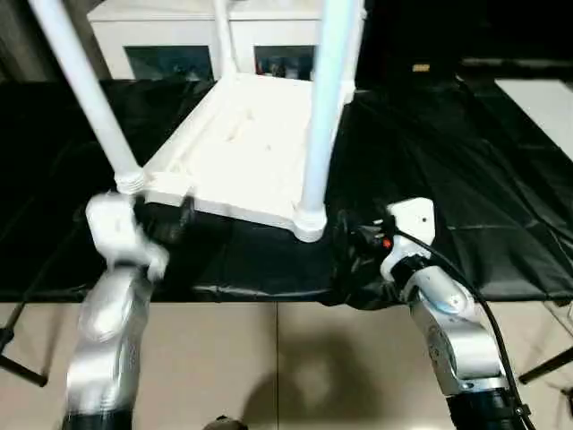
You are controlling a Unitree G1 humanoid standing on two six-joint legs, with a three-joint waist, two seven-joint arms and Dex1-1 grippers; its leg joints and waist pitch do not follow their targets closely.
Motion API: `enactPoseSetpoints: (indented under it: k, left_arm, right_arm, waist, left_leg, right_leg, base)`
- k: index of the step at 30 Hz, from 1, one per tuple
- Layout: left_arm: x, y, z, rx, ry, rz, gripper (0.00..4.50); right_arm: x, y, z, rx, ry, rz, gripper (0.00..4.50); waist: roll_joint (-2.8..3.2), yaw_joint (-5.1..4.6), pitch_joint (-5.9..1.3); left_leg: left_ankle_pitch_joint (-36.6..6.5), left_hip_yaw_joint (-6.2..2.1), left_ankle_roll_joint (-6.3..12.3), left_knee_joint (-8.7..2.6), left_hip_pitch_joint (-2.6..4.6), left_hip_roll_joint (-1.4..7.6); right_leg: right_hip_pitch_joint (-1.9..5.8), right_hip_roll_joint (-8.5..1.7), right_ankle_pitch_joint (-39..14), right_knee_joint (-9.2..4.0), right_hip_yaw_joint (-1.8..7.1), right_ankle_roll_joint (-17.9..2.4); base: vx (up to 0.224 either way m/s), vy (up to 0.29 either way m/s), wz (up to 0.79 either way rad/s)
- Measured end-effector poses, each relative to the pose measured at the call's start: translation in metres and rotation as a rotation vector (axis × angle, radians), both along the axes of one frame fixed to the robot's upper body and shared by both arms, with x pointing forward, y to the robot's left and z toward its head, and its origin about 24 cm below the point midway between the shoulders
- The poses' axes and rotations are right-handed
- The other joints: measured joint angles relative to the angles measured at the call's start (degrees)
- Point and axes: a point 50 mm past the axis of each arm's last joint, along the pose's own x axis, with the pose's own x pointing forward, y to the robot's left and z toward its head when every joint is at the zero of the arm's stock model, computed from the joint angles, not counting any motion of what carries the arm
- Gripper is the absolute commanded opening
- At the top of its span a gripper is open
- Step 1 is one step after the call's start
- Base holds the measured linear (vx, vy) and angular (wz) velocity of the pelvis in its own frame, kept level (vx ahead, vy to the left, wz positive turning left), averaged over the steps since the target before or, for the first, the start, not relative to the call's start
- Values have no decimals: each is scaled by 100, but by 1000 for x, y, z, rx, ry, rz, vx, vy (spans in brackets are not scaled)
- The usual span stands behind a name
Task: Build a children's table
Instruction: Rotate table base
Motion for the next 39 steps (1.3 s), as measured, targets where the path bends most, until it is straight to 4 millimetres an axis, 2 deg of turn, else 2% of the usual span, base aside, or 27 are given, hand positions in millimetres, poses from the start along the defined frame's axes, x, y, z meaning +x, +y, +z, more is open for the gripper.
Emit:
enactPoseSetpoints:
  k: [4,6,8,11,16,19,20,21,22,23,24,25,26,27,28,29,30,31,32,33,34,35,36,37,38,39]
  left_arm:
    - [-4,-10,1,38,8,-4,444]
    - [-6,-13,1,72,15,-25,444]
    - [-6,-16,1,76,22,-37,444]
    - [-6,-16,2,78,29,-30,444]
    - [-6,-11,6,81,33,3,444]
    - [-6,-10,7,94,33,-6,444]
    - [-5,-9,8,103,30,-6,444]
    - [-5,-7,8,105,31,-3,444]
    - [-5,-5,8,106,32,3,444]
    - [-4,-2,9,107,30,15,444]
    - [-2,-2,12,107,19,17,444]
    - [1,-3,15,104,7,14,444]
    - [4,-9,18,96,-6,-2,444]
    - [6,-16,21,87,-20,-24,444]
    - [5,-14,20,87,-17,-19,444]
    - [2,-6,17,96,0,3,444]
    - [-1,1,13,103,18,27,444]
    - [-5,9,9,108,42,59,444]
    - [-6,12,8,111,51,72,444]
    - [-5,12,10,111,40,70,444]
    - [-4,8,10,97,39,64,444]
    - [-3,-3,8,80,41,30,444]
    - [-4,-5,6,80,46,21,444]
    - [-4,-4,7,86,45,23,444]
    - [-4,-2,9,96,38,25,444]
    - [-5,0,13,102,24,31,444]
  right_arm:
    - [0,2,-1,28,12,-3,350]
    - [0,2,-1,37,24,6,350]
    - [0,2,-4,37,41,21,350]
    - [0,3,-10,31,66,36,350]
    - [1,10,-9,16,69,95,350]
    - [1,10,-8,16,68,91,350]
    - [1,10,-8,19,71,88,350]
    - [1,11,-8,26,73,90,350]
    - [2,13,-7,35,73,94,350]
    - [2,14,-6,40,68,99,350]
    - [2,12,-5,36,65,96,350]
    - [1,9,-6,29,70,89,350]
    - [1,6,-8,19,75,86,350]
    - [0,-2,-10,-3,91,70,350]
    - [1,-1,-9,-4,95,76,350]
    - [1,4,-9,-1,94,107,350]
    - [1,14,-6,7,86,151,350]
    - [0,25,-4,20,80,196,350]
    - [-1,30,-2,26,73,230,350]
    - [-1,28,-1,15,69,232,350]
    - [-3,21,-5,-7,80,221,350]
    - [-5,12,-11,-37,104,206,350]
    - [-5,7,-14,-54,116,190,350]
    - [-5,6,-14,-65,116,187,350]
    - [-5,7,-14,-66,114,191,350]
    - [-4,12,-13,-64,107,205,350]
  waist:
    - [-70,-56,48]
    - [-80,-126,46]
    - [-121,-195,22]
    - [-158,-230,-4]
    - [-126,-186,-32]
    - [-126,-167,-39]
    - [-122,-149,-41]
    - [-127,-130,-42]
    - [-120,-116,-37]
    - [-141,-90,-34]
    - [-151,-41,-34]
    - [-137,31,-37]
    - [-107,51,-54]
    - [-29,66,-99]
    - [-15,97,-121]
    - [-46,36,-157]
    - [-113,-53,-170]
    - [-169,-138,-183]
    - [-251,-221,-200]
    - [-342,-259,-205]
    - [-389,-260,-161]
    - [-331,-224,-150]
    - [-362,-201,-117]
    - [-339,-192,-125]
    - [-272,-210,-143]
    - [-125,-171,-137]
  left_leg:
    - [-71,-13,-26,-137,272,4]
    - [-101,-37,-42,-138,339,4]
    - [-105,-25,-38,-142,347,-2]
    - [-164,-16,-51,-138,350,-4]
    - [-262,-16,-18,-126,350,-12]
    - [-353,-32,-7,-92,381,-17]
    - [-404,-21,-28,-66,422,-1]
    - [-441,-3,-81,-70,499,6]
    - [-487,74,-126,-74,598,14]
    - [-561,221,-190,-85,745,17]
    - [-626,301,-247,-51,786,-8]
    - [-695,262,-270,-14,800,-2]
    - [-765,67,-182,136,676,-8]
    - [-804,-127,-95,301,482,-67]
    - [-801,-227,-91,359,415,-85]
    - [-839,-325,-87,361,470,-69]
    - [-867,-366,-52,337,513,-115]
    - [-892,-429,-42,301,578,-190]
    - [-941,-446,4,289,651,-301]
    - [-998,-407,12,353,638,-407]
    - [-1089,-391,251,446,639,-408]
    - [-1103,-408,714,740,589,-431]
    - [-1094,-426,723,973,456,-452]
    - [-1082,-438,716,1094,279,-478]
    - [-985,-441,798,1004,98,-465]
    - [-833,-434,857,578,-19,-379]
  right_leg:
    - [275,25,-4,-234,-45,6]
    - [372,24,-4,-286,-58,6]
    - [384,24,-3,-298,-37,4]
    - [390,25,14,-299,-27,-23]
    - [423,42,-112,-284,-47,-37]
    - [464,44,-223,-236,-48,-51]
    - [470,45,-294,-172,-10,-51]
    - [463,44,-349,-87,15,-91]
    - [418,39,-416,24,49,-193]
    - [404,43,-524,160,180,-282]
    - [479,91,-568,173,336,-142]
    - [499,209,-575,171,523,-86]
    - [551,325,-557,116,609,-39]
    - [635,441,-537,43,621,-1]
    - [669,499,-536,19,597,2]
    - [598,477,-534,138,435,0]
    - [362,328,-548,442,259,-9]
    - [173,203,-516,751,95,-1]
    - [-16,26,-486,730,86,-51]
    - [-40,-107,-408,549,155,-12]
    - [30,-93,-474,559,192,-35]
    - [211,-28,-480,434,260,-70]
    - [326,13,-460,321,281,-96]
    - [439,14,-435,198,192,-102]
    - [562,-38,-424,67,-94,-93]
    - [757,-61,-428,-67,-519,-69]
  base:
    - [0,0,0]
    - [71,26,-25]
    - [74,15,-10]
    - [88,1,-2]
    - [107,-3,3]
    - [109,6,8]
    - [106,-15,-2]
    - [106,-15,-2]
    - [106,-30,-22]
    - [113,-12,-49]
    - [113,-12,-49]
    - [95,8,-52]
    - [71,46,-11]
    - [71,46,-11]
    - [41,78,6]
    - [122,-49,-12]
    - [122,-49,-12]
    - [162,-154,-20]
    - [66,-91,-18]
    - [66,-91,-18]
    - [0,0,0]
    - [77,-6,22]
    - [77,-6,22]
    - [95,-33,19]
    - [96,13,41]
    - [96,13,41]
